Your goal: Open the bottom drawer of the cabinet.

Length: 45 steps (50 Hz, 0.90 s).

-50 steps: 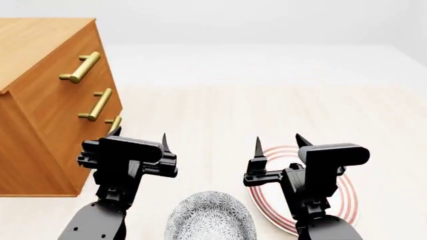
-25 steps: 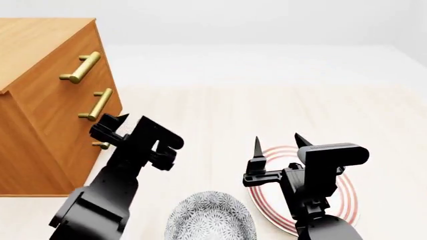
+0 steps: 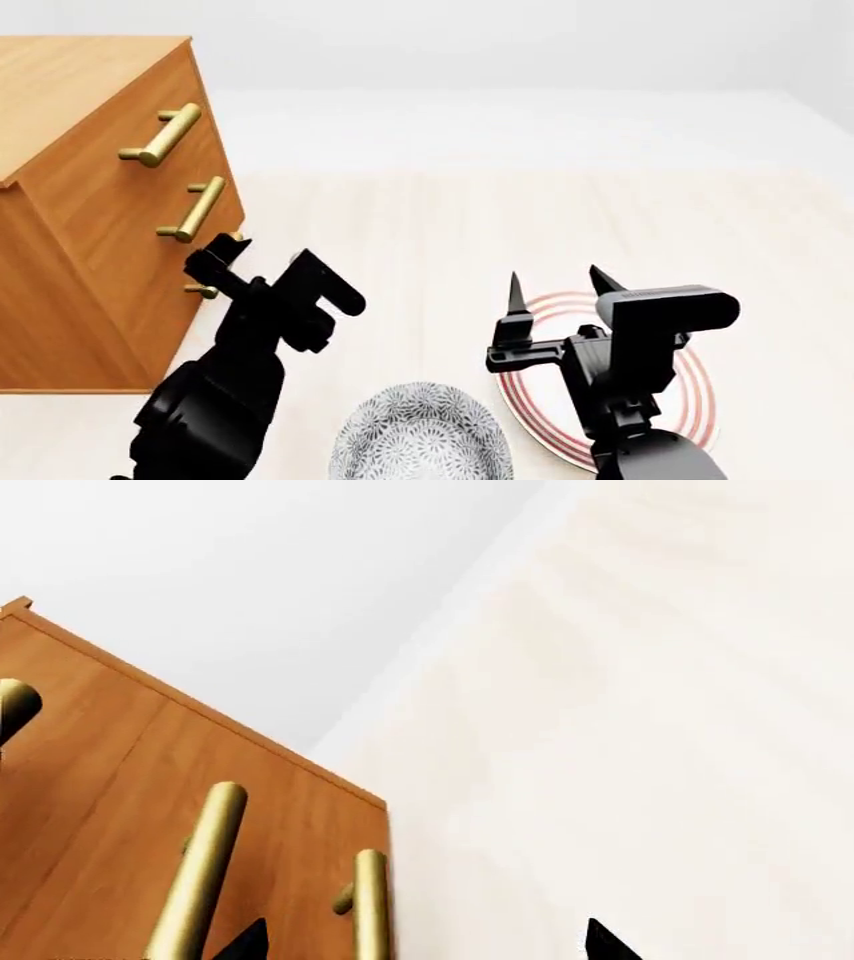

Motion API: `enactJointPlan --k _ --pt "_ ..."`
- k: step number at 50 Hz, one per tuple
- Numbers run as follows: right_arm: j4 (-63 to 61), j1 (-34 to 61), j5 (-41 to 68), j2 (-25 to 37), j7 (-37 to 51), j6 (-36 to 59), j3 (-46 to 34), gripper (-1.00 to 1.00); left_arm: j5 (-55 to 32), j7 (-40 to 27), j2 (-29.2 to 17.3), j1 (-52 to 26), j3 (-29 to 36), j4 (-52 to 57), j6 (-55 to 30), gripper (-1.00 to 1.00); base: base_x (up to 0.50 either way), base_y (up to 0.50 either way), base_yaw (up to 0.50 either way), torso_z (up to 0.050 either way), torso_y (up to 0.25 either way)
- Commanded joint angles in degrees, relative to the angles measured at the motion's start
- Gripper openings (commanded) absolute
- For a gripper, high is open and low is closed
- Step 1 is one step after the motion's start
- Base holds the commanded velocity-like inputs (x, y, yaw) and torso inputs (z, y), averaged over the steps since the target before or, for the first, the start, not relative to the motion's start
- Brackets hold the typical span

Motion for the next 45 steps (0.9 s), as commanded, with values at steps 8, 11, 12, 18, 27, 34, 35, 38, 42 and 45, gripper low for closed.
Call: enactJointPlan --k 8,11,12,18,27,34,35,38,42,45 --pt "1.3 -0.3 0.6 0.3 0.3 -1.0 -0.4 1.00 0.7 -0.1 0.5 -0.4 2.6 -6.7 2.2 1.00 0.00 0.00 0.00 0.000 0.000" --pt "1.3 -0.3 0.7 0.3 0.4 -1.1 -0.5 1.00 1.1 -0.9 1.1 -1.2 3.2 -10.9 4.0 1.00 0.00 0.00 0.00 0.000 0.000" --pt "1.3 -0.3 0.8 0.3 0.4 -1.1 -0.5 1.00 1.3 -1.2 1.3 -1.5 3.5 -12.6 4.7 1.00 0.00 0.00 0.00 0.000 0.000" --pt "1.6 -0.4 0.9 0.4 0.6 -1.5 -0.5 1.00 0.7 -1.5 1.9 -2.3 3.1 -16.4 6.1 1.00 0.00 0.00 0.00 0.000 0.000" --pt "2.0 -0.6 1.2 0.6 0.7 -2.1 -0.8 1.00 1.2 -1.6 3.1 -4.2 4.0 -21.7 6.4 1.00 0.00 0.00 0.00 0.000 0.000" --pt "2.1 -0.9 1.5 0.7 0.8 -2.3 -0.7 1.00 1.2 -1.6 4.7 -6.4 4.7 -27.9 8.5 1.00 0.00 0.00 0.00 0.000 0.000" --pt "2.1 -0.9 1.6 0.8 0.9 -2.4 -0.7 1.00 1.1 -1.6 4.9 -6.7 4.7 -28.7 8.8 1.00 0.00 0.00 0.00 0.000 0.000" --pt "2.2 -0.9 1.6 0.9 0.9 -2.6 -0.8 1.00 1.1 -1.8 6.1 -8.4 5.0 -33.2 10.5 1.00 0.00 0.00 0.00 0.000 0.000" --pt "2.3 -0.9 1.7 0.9 1.0 -2.7 -0.9 1.00 1.0 -2.1 7.8 -10.4 5.5 -39.4 13.3 1.00 0.00 0.00 0.00 0.000 0.000" --pt "2.3 -1.0 1.8 1.0 1.0 -2.8 -1.0 1.00 0.9 -2.9 9.8 -12.8 5.8 -47.1 17.2 1.00 0.00 0.00 0.00 0.000 0.000"
